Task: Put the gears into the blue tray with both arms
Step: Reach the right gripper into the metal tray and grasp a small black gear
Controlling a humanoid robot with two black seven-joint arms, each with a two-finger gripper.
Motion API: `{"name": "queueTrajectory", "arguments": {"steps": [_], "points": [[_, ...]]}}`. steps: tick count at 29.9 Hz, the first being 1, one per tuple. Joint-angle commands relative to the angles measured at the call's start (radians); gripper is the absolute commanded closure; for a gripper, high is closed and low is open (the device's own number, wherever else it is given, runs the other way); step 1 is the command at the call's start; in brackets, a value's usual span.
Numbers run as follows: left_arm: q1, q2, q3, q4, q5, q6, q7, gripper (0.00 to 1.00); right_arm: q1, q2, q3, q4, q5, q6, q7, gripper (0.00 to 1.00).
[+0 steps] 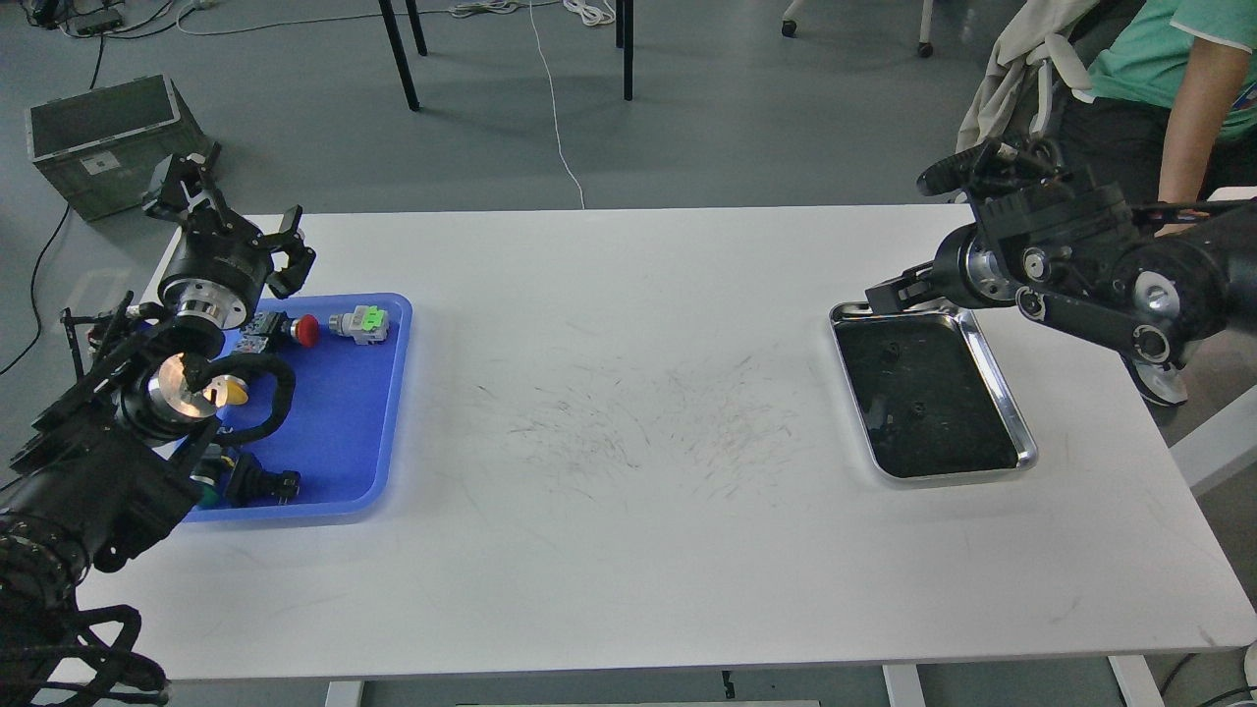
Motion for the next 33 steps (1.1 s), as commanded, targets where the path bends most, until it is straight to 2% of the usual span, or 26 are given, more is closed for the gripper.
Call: {"name": "queueTrajectory", "arguments": {"steps": [1, 7, 16, 22, 27, 33], "points": [[0.002, 0.0, 0.0, 0.001, 0.0, 0.0, 0.0, 0.02, -0.065, 0.047, -0.006, -0.053, -0.002, -0.05, 0.001, 0.01], [0.002, -0.001, 0.0, 0.0, 0.0, 0.0, 0.0, 0.02, -0.157, 0.104, -0.004, -0.157, -0.001, -0.136, 0.001, 0.02], [0.0, -0.006, 0.001, -0.002, 0.0, 0.0, 0.0, 0.02, -0.216, 0.116, -0.004, -0.191, -0.001, -0.168, 0.001, 0.03], [-0.001, -0.004, 0.0, -0.002, 0.0, 0.0, 0.0, 0.02, -0.269, 0.165, -0.003, -0.265, 0.001, -0.214, 0.004, 0.08], [-0.001, -0.004, 0.0, -0.006, 0.001, -0.001, -0.001, 0.02, -0.289, 0.196, -0.003, -0.304, 0.002, -0.222, 0.008, 0.16], [-0.003, -0.003, 0.0, -0.008, 0.001, -0.001, -0.001, 0.02, -0.29, 0.207, -0.003, -0.301, 0.005, -0.214, 0.01, 0.36]]}}
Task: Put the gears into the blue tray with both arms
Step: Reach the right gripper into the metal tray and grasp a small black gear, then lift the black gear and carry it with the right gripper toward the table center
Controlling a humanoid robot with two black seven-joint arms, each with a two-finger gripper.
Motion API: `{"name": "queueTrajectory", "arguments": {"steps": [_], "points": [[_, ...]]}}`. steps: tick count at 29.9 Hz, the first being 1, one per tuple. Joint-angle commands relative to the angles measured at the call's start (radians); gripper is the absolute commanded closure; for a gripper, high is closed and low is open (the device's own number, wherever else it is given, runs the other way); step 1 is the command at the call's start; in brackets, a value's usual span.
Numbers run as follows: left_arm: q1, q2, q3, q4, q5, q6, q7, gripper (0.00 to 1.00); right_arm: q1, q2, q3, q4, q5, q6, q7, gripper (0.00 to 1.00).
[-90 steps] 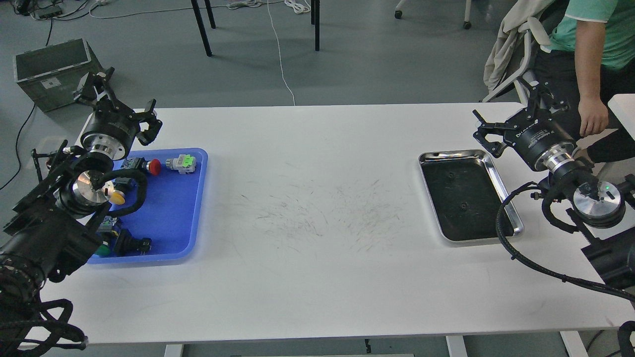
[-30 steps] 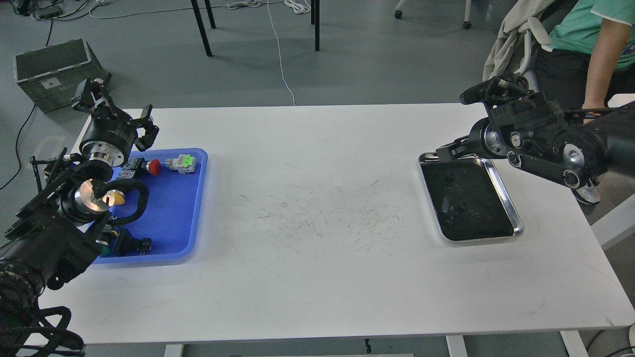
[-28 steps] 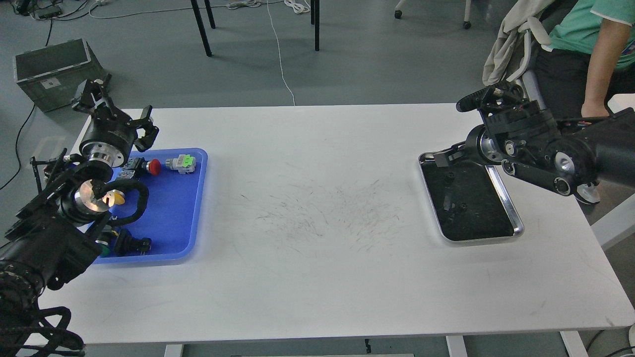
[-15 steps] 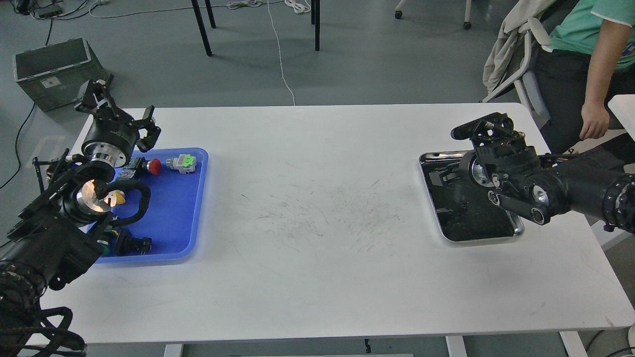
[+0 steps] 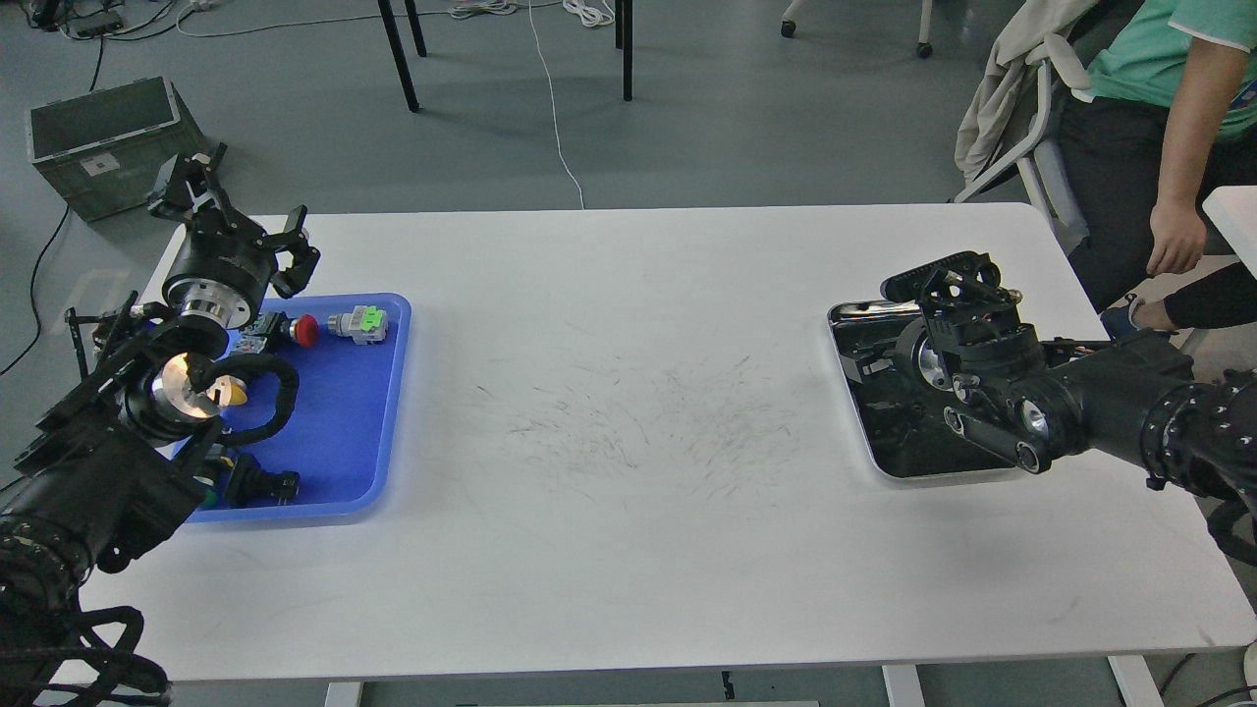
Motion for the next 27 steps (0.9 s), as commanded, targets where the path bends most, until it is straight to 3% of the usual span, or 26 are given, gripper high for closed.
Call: {"name": "queueTrajectory", "arguments": {"steps": [1, 4, 8, 14, 20, 27], "points": [[-0.001, 0.001, 0.0, -0.001, -0.001, 0.0, 0.0, 0.02, -0.002, 0.003, 0.0, 0.001, 0.002, 0.007, 0.002, 0.4], [0.0, 0.004, 0.0, -0.001, 0.0, 0.0, 0.0, 0.02, 0.002, 0.003, -0.002, 0.006, 0.004, 0.014, 0.002, 0.52], [0.0, 0.006, 0.0, -0.001, -0.001, 0.0, 0.0, 0.02, 0.007, 0.001, -0.006, 0.01, 0.005, 0.017, 0.003, 0.58], [0.0, 0.006, 0.0, -0.001, -0.001, 0.0, 0.0, 0.02, 0.018, -0.006, -0.011, 0.012, 0.005, 0.04, 0.005, 0.85], [0.0, 0.006, 0.0, -0.001, 0.0, 0.001, 0.0, 0.02, 0.022, -0.009, -0.011, 0.012, 0.005, 0.045, 0.007, 0.94], [0.0, 0.004, 0.0, -0.001, 0.0, 0.001, 0.0, 0.02, 0.071, -0.012, -0.009, 0.024, 0.007, 0.043, 0.008, 0.98]]}}
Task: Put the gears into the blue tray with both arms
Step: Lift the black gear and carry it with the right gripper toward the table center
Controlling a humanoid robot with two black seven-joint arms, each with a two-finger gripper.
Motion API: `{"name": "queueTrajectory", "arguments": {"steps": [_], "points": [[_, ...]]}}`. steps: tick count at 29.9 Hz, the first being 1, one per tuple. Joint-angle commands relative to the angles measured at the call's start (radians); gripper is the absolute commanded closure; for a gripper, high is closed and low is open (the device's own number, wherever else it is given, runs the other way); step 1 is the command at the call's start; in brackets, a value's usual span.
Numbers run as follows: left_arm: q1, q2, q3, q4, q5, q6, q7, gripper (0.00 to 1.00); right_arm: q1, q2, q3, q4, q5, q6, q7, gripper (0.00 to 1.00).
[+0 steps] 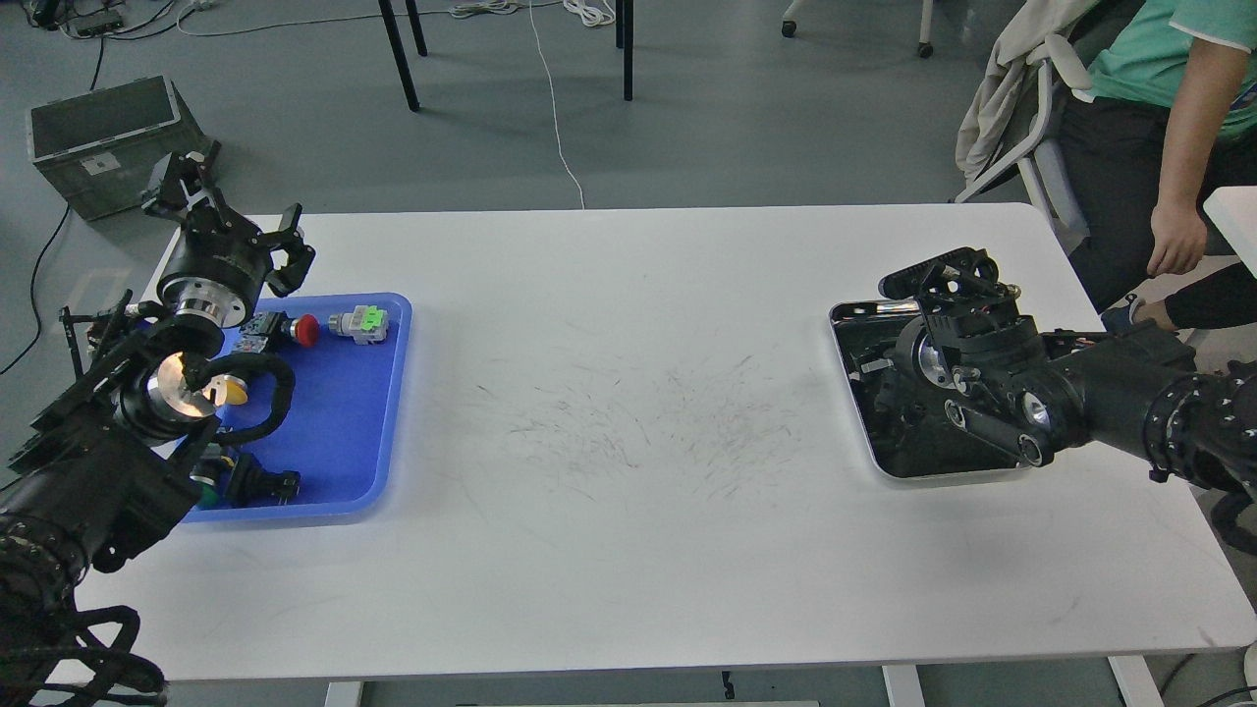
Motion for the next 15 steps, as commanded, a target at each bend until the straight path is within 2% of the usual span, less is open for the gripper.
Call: {"name": "queueTrajectory", "arguments": {"steps": [1, 9, 15], "points": [[0.0, -0.003, 0.0, 0.0, 0.0, 0.0, 0.0, 0.02, 0.051, -0.008, 0.002, 0.019, 0.001, -0.002, 0.0, 0.98], [-0.011, -0.003, 0.0, 0.0, 0.001, 0.001, 0.0, 0.02, 0.244, -0.028, 0.044, 0.093, 0.001, -0.017, -0.001, 0.98], [-0.015, -0.004, 0.0, 0.0, 0.0, 0.003, 0.0, 0.02, 0.224, 0.072, 0.3, 0.131, 0.003, -0.043, -0.001, 0.98]]}}
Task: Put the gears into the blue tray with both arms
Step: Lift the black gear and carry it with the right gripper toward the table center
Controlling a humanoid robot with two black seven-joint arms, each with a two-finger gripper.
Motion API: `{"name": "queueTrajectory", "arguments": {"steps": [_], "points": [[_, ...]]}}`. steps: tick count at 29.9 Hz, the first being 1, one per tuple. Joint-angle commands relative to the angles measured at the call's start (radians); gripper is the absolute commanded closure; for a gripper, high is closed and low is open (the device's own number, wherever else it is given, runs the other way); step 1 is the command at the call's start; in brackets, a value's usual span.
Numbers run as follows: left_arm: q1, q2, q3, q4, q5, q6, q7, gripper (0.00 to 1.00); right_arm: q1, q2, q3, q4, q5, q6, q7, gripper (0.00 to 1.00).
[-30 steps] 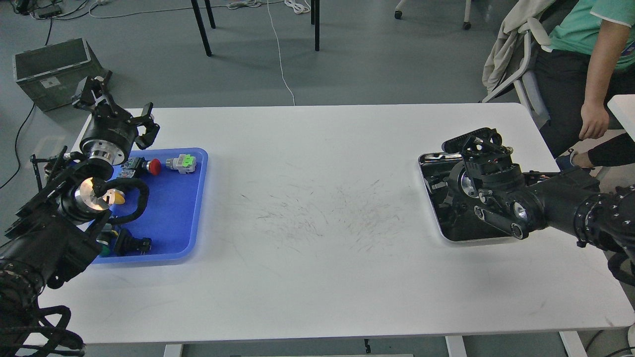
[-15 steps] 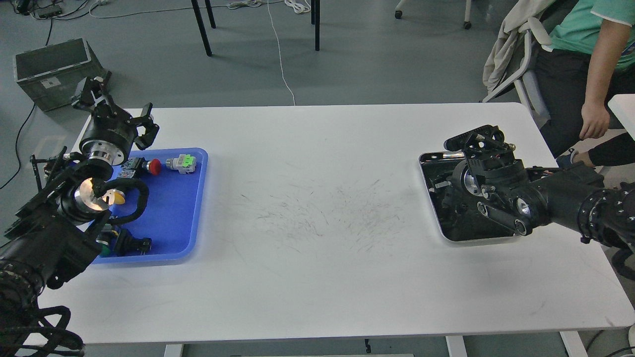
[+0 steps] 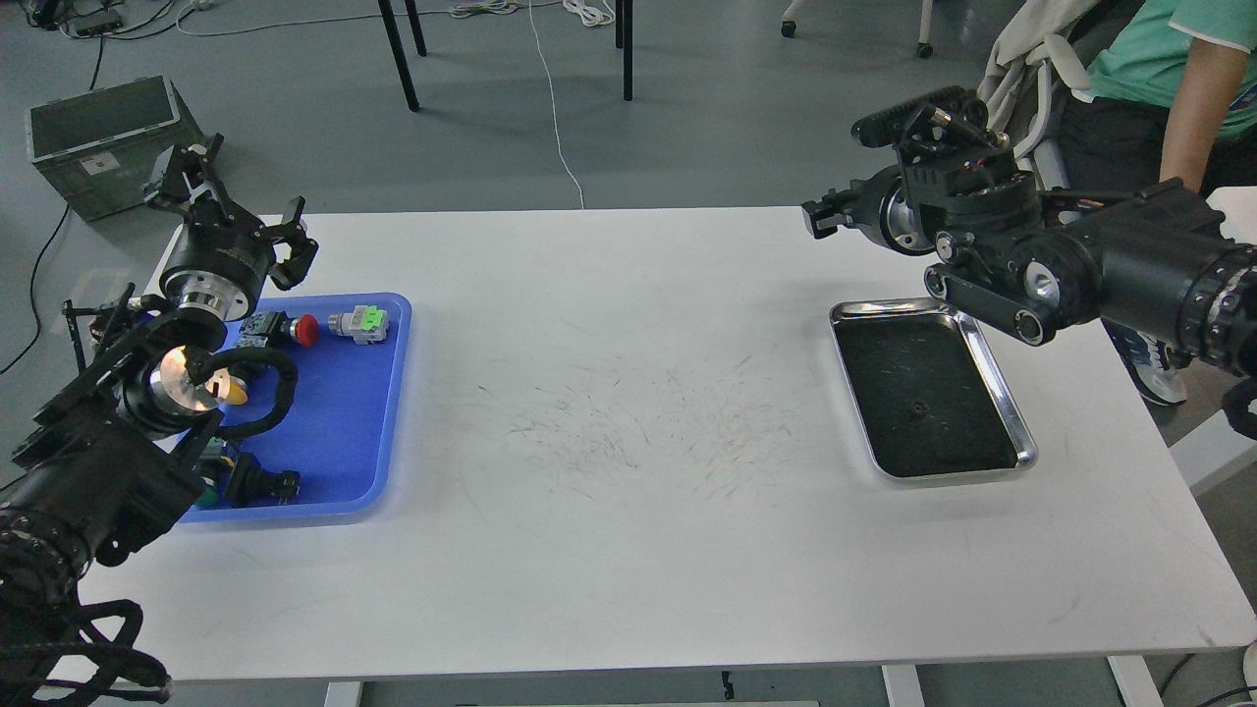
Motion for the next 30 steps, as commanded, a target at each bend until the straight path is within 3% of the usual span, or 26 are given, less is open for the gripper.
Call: {"name": "queueTrajectory", "arguments": {"steps": [1, 4, 13, 19, 27, 30], "points": [[-0.002, 0.0, 0.0, 0.0, 0.0, 0.001, 0.0, 0.02, -0.042, 0.091, 0.143, 0.022, 0.0, -0.022, 0.0, 0.98], [-0.003, 0.001, 0.0, 0.0, 0.0, 0.001, 0.0, 0.02, -0.073, 0.186, 0.161, 0.02, 0.0, -0.048, 0.001, 0.98], [-0.005, 0.003, 0.0, 0.0, -0.001, 0.0, 0.002, 0.02, -0.183, 0.191, 0.153, 0.023, -0.002, -0.091, 0.001, 0.98], [-0.005, 0.003, 0.0, 0.0, 0.0, 0.0, 0.002, 0.02, -0.222, 0.191, 0.131, 0.114, -0.003, -0.113, 0.012, 0.98], [-0.005, 0.003, 0.0, 0.0, -0.001, 0.0, 0.002, 0.02, -0.263, 0.191, 0.125, 0.238, -0.005, -0.137, 0.053, 0.97], [-0.006, 0.001, 0.0, 0.0, 0.0, 0.0, 0.002, 0.02, -0.285, 0.191, 0.124, 0.282, -0.006, -0.137, 0.098, 0.97]]}}
